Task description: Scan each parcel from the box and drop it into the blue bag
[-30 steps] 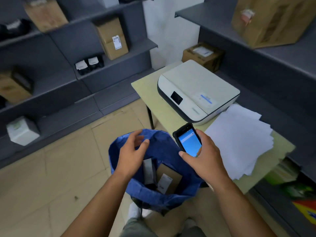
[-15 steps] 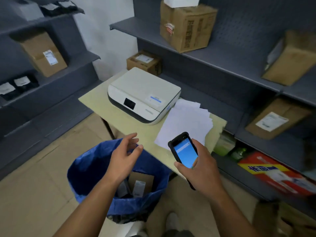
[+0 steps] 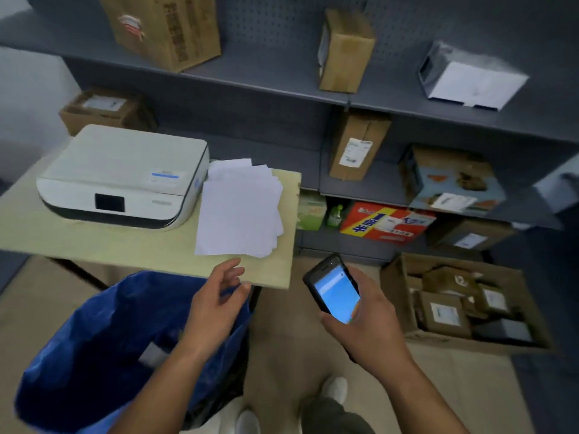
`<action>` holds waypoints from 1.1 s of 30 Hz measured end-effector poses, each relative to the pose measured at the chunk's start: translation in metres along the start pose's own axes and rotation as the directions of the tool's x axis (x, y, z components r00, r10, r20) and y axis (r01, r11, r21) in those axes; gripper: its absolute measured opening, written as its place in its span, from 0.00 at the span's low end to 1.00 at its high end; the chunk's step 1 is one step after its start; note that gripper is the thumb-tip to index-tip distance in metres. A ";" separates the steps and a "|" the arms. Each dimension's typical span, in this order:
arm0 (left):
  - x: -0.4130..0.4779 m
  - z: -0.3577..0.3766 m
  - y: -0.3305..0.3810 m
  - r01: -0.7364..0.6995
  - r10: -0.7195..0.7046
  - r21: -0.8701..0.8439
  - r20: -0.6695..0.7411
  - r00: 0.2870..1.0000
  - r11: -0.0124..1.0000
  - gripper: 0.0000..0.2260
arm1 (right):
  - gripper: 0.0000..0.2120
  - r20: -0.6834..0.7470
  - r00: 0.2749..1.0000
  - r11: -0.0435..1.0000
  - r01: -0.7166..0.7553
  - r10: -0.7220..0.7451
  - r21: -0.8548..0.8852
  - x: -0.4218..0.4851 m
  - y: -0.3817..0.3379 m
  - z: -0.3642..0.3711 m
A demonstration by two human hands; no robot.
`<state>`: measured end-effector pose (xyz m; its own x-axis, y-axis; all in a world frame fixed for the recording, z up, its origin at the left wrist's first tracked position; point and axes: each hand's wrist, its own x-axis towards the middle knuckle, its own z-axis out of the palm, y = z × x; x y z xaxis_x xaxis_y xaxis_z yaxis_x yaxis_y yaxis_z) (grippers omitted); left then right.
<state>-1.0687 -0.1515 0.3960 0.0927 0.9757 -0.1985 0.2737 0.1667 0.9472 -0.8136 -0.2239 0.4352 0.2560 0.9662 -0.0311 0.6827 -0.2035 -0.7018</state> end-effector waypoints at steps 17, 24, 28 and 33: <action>-0.002 0.256 0.094 -0.237 0.189 0.102 0.341 0.921 0.966 0.25 | 0.44 -0.274 0.936 0.974 -0.223 0.223 0.033 -0.042 0.160 -0.170; -0.019 0.384 0.121 -0.283 0.186 0.157 0.453 0.872 0.946 0.24 | 0.45 -0.331 0.891 0.950 -0.305 0.312 0.075 -0.062 0.241 -0.244; -0.026 0.442 0.126 -0.295 0.156 0.183 0.534 0.831 0.938 0.24 | 0.45 -0.357 0.850 0.920 -0.379 0.388 0.099 -0.073 0.280 -0.274; -0.018 0.499 0.127 -0.299 0.110 0.219 0.607 0.787 0.929 0.24 | 0.44 -0.362 0.785 0.864 -0.473 0.502 0.174 -0.076 0.323 -0.294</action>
<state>-0.5580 -0.2186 0.3943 0.6845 0.6996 -0.2051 0.4366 -0.1681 0.8838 -0.4114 -0.4091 0.4205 0.7916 0.5993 -0.1194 0.3501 -0.6048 -0.7153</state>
